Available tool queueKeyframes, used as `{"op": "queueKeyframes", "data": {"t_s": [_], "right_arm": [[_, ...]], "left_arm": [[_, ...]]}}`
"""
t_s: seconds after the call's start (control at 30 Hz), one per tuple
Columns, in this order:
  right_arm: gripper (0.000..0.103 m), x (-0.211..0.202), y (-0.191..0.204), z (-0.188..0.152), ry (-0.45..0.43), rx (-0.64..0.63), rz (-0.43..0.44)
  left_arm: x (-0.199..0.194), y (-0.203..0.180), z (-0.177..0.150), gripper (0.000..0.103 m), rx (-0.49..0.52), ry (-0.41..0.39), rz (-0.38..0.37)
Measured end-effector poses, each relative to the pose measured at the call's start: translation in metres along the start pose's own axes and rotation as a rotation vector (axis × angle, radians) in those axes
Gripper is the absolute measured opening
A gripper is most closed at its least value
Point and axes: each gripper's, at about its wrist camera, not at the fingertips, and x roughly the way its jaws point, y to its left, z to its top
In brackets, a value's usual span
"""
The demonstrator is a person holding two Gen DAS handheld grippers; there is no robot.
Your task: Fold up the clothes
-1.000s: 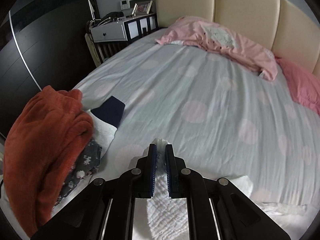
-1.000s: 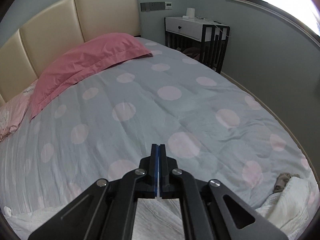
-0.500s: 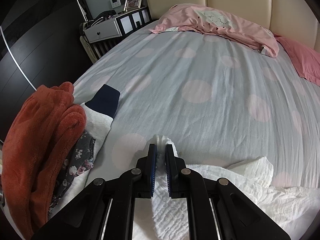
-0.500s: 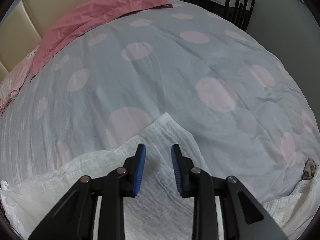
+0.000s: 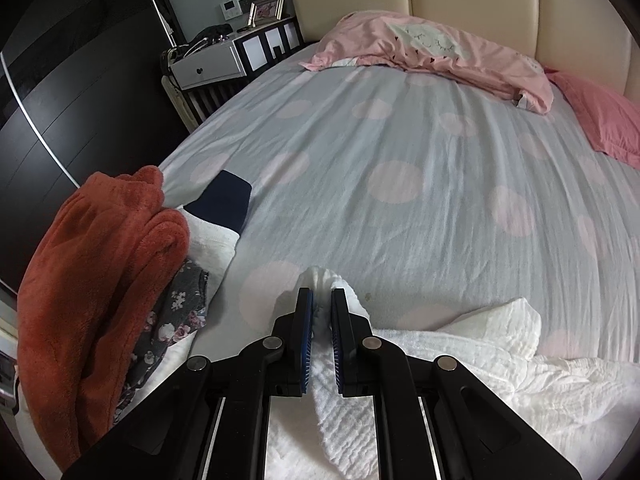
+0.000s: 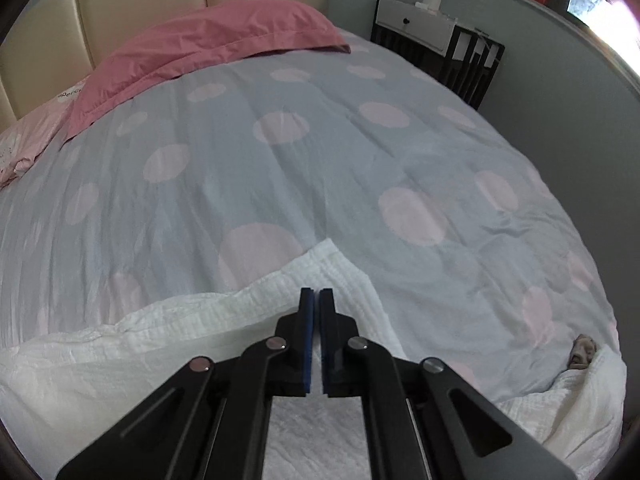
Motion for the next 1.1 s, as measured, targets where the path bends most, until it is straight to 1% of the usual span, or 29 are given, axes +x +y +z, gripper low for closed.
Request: {"op": "queueKeyframes", "data": {"t_s": [0.1, 0.2, 0.3, 0.4, 0.53, 0.67, 0.83, 0.87, 0.93, 0.97, 1.0, 1.03, 1.07, 1.1], "right_arm": [[0.002, -0.024, -0.006, 0.01, -0.05, -0.003, -0.036], [0.002, -0.047, -0.012, 0.02, -0.099, -0.004, -0.072], [0.002, -0.053, -0.012, 0.038, -0.138, -0.005, -0.101], [0.002, -0.039, -0.002, 0.051, -0.149, -0.026, -0.137], [0.002, 0.0, 0.013, 0.059, -0.127, -0.042, -0.155], [0.002, 0.041, 0.025, 0.056, -0.095, -0.067, -0.17], [0.002, 0.076, 0.027, 0.047, -0.047, -0.078, -0.154], [0.003, 0.08, 0.026, 0.045, -0.033, -0.075, -0.143], [0.004, 0.086, 0.023, 0.041, -0.009, -0.066, -0.113], [0.007, 0.087, 0.02, 0.041, 0.001, -0.054, -0.088], [0.011, 0.086, 0.017, 0.04, 0.013, -0.043, -0.067], [0.022, 0.083, 0.015, 0.04, 0.014, -0.032, -0.059], [0.033, 0.078, 0.012, 0.04, 0.006, -0.019, -0.058], [0.036, 0.071, 0.009, 0.039, -0.002, -0.006, -0.053]], "left_arm": [[-0.013, 0.008, -0.001, 0.01, -0.01, -0.016, -0.011], [-0.01, 0.001, 0.005, 0.009, -0.001, -0.017, -0.007], [-0.006, -0.007, 0.012, 0.009, 0.01, -0.017, 0.0], [-0.001, -0.016, 0.019, 0.009, 0.021, -0.016, 0.006], [0.01, -0.027, 0.027, 0.009, 0.031, -0.013, 0.018], [0.037, -0.039, 0.029, 0.009, 0.035, -0.001, 0.046], [0.063, -0.051, 0.022, 0.01, 0.039, 0.02, 0.074], [0.068, -0.054, 0.02, 0.014, 0.052, 0.03, 0.069], [0.075, -0.059, 0.017, 0.016, 0.081, 0.056, 0.053], [0.077, -0.06, 0.015, 0.022, 0.095, 0.071, 0.041], [0.076, -0.06, 0.014, 0.033, 0.102, 0.077, 0.023], [0.072, -0.059, 0.014, 0.039, 0.1, 0.066, 0.001], [0.065, -0.056, 0.014, 0.051, 0.095, 0.048, -0.022], [0.057, -0.052, 0.014, 0.061, 0.086, 0.029, -0.043]]}}
